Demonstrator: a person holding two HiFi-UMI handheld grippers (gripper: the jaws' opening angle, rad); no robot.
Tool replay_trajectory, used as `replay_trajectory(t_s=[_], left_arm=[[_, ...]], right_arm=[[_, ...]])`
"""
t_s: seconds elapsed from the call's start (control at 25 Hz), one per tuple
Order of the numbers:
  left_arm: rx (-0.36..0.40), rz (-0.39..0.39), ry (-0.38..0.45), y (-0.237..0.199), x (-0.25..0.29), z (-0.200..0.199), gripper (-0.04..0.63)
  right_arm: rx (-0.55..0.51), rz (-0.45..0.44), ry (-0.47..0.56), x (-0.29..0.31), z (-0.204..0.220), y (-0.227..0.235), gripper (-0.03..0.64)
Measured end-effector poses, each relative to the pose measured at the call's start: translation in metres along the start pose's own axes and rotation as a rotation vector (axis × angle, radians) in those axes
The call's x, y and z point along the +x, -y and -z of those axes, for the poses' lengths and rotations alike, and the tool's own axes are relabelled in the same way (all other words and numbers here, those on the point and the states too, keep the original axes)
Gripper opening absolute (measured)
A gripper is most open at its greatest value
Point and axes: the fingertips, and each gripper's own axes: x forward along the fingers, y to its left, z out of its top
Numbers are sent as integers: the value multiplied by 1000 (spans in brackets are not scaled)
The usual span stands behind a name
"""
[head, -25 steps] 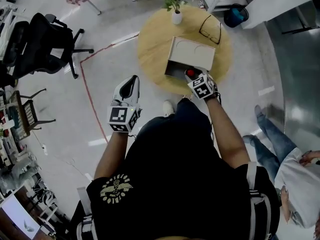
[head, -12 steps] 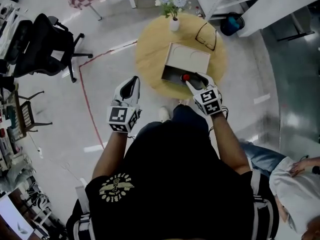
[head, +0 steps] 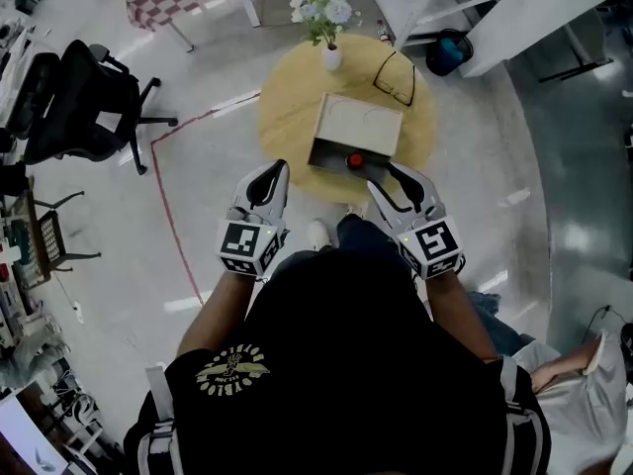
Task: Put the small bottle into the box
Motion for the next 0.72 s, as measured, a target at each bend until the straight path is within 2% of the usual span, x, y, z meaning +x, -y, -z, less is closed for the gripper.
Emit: replay_trajectory(t_s=[0.08, 0.12, 0.2, 0.52, 0.72], left_arm=[[4, 16, 16, 9, 3, -8, 0], [5, 22, 23, 13, 6, -12, 0], [8, 31, 28, 19, 12, -15, 0], [-1, 20, -6, 22, 27, 2, 0], [-15, 8, -45, 13, 29, 15, 0]], right_arm=[[-6, 43, 49, -8, -12, 5, 100], [-2, 61, 72, -10, -15, 9, 17], [10, 68, 91, -11, -13, 15, 6], [4, 49, 53, -2, 9, 25, 6], [32, 38, -25, 28, 33, 24, 8]])
